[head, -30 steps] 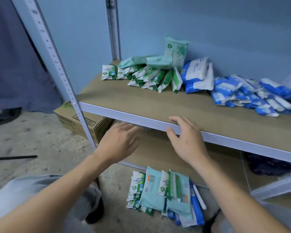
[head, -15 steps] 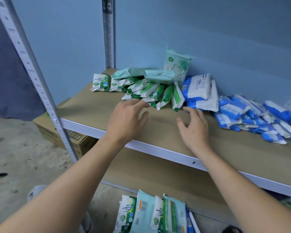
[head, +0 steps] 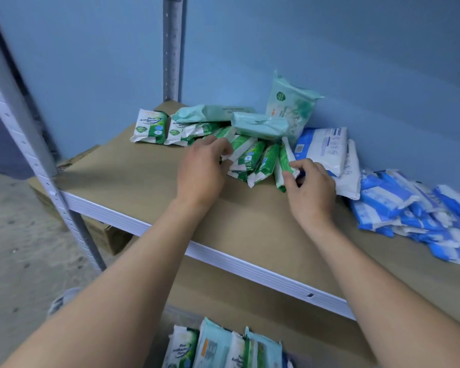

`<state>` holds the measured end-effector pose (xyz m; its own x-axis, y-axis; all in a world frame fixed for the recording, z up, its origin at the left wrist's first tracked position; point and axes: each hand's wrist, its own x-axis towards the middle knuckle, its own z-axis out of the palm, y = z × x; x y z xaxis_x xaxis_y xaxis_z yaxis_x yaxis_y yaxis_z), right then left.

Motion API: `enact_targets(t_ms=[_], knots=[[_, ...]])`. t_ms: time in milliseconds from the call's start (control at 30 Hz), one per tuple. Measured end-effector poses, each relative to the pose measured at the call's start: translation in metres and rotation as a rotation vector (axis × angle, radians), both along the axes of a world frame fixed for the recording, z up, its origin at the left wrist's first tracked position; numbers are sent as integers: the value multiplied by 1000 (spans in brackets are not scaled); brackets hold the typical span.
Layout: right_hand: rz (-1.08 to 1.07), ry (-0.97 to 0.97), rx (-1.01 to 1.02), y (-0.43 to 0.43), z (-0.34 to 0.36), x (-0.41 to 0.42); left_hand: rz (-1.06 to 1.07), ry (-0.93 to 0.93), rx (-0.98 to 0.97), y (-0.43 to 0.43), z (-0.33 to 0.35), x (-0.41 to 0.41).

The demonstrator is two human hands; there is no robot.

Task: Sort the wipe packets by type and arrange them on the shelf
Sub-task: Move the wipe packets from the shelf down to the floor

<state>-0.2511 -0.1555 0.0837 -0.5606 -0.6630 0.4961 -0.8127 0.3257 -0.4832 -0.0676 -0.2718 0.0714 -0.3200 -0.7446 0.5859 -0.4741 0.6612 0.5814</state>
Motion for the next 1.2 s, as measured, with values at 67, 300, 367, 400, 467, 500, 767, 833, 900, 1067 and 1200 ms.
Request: enact_targets(t_ms=[67,300,367,400,467,500,767,833,900,1067,1200], knots=[[-2,16,13,-1,2,-4,-9,-5,-21,-5,-1,-1],[-17,-129,36,16,17,0,23,-143,-80,-5,-3,-3],[-13,-139,25,28,16,4,14,-163,-57,-3,-1,-2],[-16,-136,24,34,15,5,6,-174,-51,0,1,0],[-22,-124,21,48,12,8,-20,-189,-49,9,5,4],[-18,-116,12,54,11,10,-31,-193,-53,14,8,7],[5,-303,-52,111,10,31,-105,-284,-108,52,17,52],[-4,-365,-63,124,9,36,-132,-278,-112,60,18,67],[-10,-361,-67,135,9,41,-165,-267,-97,70,18,80],[-64,-317,80,151,10,46,-248,-289,-69,84,16,107],[-69,-216,199,148,6,44,-314,-401,4,88,16,125]])
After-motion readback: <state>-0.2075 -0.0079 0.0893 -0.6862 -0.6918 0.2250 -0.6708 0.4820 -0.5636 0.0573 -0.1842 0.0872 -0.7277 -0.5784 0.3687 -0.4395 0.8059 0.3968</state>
